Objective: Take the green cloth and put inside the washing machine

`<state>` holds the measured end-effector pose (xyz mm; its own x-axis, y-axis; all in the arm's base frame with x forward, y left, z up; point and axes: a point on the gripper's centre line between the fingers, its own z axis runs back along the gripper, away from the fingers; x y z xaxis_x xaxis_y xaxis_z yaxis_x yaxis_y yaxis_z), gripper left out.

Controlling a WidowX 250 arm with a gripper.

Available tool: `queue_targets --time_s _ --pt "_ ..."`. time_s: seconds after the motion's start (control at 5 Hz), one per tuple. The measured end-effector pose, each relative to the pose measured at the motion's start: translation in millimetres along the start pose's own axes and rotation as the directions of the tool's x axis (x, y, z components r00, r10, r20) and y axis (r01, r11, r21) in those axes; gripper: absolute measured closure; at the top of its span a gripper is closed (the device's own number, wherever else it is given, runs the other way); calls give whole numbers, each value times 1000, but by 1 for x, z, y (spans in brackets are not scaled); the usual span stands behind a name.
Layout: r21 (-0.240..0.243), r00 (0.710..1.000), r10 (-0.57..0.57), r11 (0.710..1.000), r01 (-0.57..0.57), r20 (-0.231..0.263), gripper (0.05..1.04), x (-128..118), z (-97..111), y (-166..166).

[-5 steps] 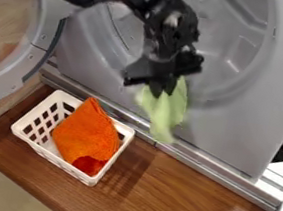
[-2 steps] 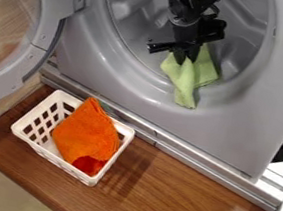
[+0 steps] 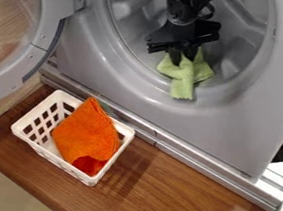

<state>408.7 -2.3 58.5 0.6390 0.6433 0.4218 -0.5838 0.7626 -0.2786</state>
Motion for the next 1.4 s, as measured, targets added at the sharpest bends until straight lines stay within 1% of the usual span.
queue_targets --time_s 0.4,0.6,0.8,1.0,1.4 --pt "14 1000 17 1000 -17 -8 170 -1 -1 3" --pt "31 1000 16 999 -16 -21 75 -5 -1 7" --pt "43 1000 3 999 -2 -30 79 -7 5 11" --pt "39 1000 2 999 -2 -18 83 -7 16 13" --pt "36 1000 -7 999 7 0 83 -6 50 18"
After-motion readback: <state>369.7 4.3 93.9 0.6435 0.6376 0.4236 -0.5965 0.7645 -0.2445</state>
